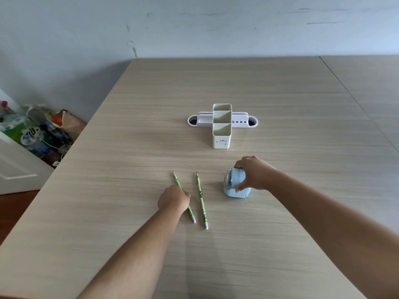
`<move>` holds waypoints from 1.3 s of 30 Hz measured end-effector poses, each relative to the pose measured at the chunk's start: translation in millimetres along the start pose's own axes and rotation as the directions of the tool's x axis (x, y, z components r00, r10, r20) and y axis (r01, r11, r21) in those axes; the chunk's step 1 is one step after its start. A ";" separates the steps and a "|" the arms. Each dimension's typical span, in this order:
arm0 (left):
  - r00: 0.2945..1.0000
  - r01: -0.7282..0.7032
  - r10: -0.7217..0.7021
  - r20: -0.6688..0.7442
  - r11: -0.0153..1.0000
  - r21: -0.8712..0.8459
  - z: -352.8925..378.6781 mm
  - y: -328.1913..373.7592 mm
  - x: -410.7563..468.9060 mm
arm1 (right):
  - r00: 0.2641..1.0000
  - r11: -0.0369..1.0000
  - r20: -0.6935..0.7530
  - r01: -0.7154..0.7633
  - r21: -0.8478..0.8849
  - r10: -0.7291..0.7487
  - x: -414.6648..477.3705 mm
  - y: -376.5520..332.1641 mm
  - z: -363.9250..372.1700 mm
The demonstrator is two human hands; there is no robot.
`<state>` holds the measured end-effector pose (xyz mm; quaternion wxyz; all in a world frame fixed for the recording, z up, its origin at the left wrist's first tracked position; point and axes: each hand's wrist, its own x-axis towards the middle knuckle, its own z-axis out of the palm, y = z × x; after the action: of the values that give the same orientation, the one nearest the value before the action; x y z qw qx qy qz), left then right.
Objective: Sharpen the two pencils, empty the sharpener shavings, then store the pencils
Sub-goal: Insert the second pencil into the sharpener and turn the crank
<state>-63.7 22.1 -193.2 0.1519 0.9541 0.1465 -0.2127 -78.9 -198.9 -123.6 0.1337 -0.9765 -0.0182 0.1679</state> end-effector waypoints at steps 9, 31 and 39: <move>0.972 -0.217 0.204 -0.114 0.968 -0.124 -5.5 -9.8 -5.0 | 1.000 1.000 0.000 -0.014 0.005 0.014 0.3 -0.3 0.1; 0.818 -0.575 0.572 -0.061 0.811 -0.105 -33.7 -1.4 16.6 | 1.000 1.000 0.019 -0.011 -0.025 0.011 -1.3 -2.1 -0.6; 0.809 -0.573 0.587 0.017 0.796 -0.193 -36.7 11.2 16.7 | 0.999 0.999 -0.008 0.034 -0.006 -0.035 -2.4 1.0 2.6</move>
<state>-32.1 28.4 -166.5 0.3001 0.9266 -0.1403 -0.1781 -82.1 -199.3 -125.4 0.1338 -0.9771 -0.0350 0.1614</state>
